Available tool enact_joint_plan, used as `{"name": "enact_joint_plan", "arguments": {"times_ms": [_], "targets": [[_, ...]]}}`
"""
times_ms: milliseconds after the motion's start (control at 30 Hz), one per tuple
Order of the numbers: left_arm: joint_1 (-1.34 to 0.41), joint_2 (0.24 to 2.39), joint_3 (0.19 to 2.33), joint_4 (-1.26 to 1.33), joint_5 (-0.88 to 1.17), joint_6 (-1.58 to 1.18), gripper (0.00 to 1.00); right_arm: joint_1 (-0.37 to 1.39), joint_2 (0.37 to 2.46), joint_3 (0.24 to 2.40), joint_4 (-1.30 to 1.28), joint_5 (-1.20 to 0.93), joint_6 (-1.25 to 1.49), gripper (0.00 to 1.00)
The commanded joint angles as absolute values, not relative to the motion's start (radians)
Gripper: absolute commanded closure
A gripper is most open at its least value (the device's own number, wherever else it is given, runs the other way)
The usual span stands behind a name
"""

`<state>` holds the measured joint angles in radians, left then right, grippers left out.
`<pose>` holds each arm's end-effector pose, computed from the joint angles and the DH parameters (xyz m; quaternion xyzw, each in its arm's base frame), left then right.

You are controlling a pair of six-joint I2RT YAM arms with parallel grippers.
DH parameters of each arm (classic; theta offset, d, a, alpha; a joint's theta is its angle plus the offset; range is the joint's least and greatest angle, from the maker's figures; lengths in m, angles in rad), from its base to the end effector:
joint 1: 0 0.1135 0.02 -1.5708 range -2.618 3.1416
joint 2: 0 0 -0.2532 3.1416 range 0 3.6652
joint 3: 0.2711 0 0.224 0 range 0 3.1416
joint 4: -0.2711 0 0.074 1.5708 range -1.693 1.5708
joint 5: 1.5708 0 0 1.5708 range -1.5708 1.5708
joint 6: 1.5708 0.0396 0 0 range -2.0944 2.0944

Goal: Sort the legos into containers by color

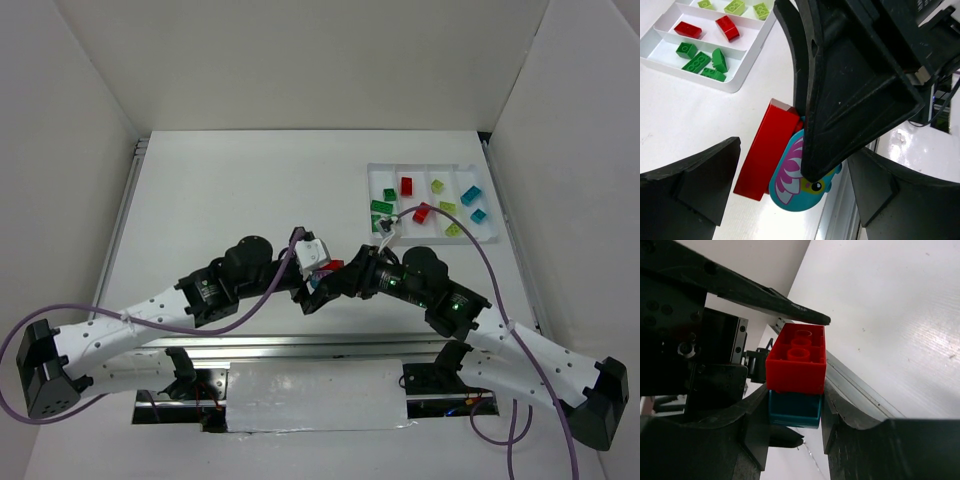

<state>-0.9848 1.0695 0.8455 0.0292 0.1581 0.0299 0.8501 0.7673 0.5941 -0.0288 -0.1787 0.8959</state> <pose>0.1237 -0.1976 0.3242 0.4180 0.6487 -0.3451 0.5342 0.1078 0.1334 0.2885 -0.0387 0.7728 0.5269 0.3516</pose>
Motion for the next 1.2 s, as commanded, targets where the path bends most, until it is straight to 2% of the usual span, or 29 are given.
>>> {"name": "enact_joint_plan", "arguments": {"times_ms": [0,333,533,667,833,1033,1167], "targets": [[-0.992,1.038,0.903,0.091,0.184,-0.034,0.00,0.856,0.755,0.588,0.089,-0.221,0.792,1.00],[-0.992,0.953,0.986,-0.061,0.143,-0.169,0.01,0.811,0.739,0.572,0.136,-0.451,0.517,1.00],[-0.992,0.862,1.026,-0.159,0.285,-0.167,0.00,0.808,0.707,0.581,0.120,-0.558,0.439,1.00],[-0.992,0.812,1.043,-0.212,0.270,-0.205,0.01,0.807,0.686,0.627,0.045,-0.710,0.335,1.00],[-0.992,0.827,1.063,-0.275,0.449,-0.213,0.01,0.808,0.715,0.705,-0.060,-0.876,0.259,1.00],[-0.992,0.891,1.032,-0.241,0.619,-0.261,0.01,0.808,0.753,0.730,-0.029,-0.969,0.273,1.00],[-0.992,0.913,0.997,-0.174,0.666,-0.298,0.08,0.808,0.770,0.747,-0.054,-0.968,0.262,1.00]]}}
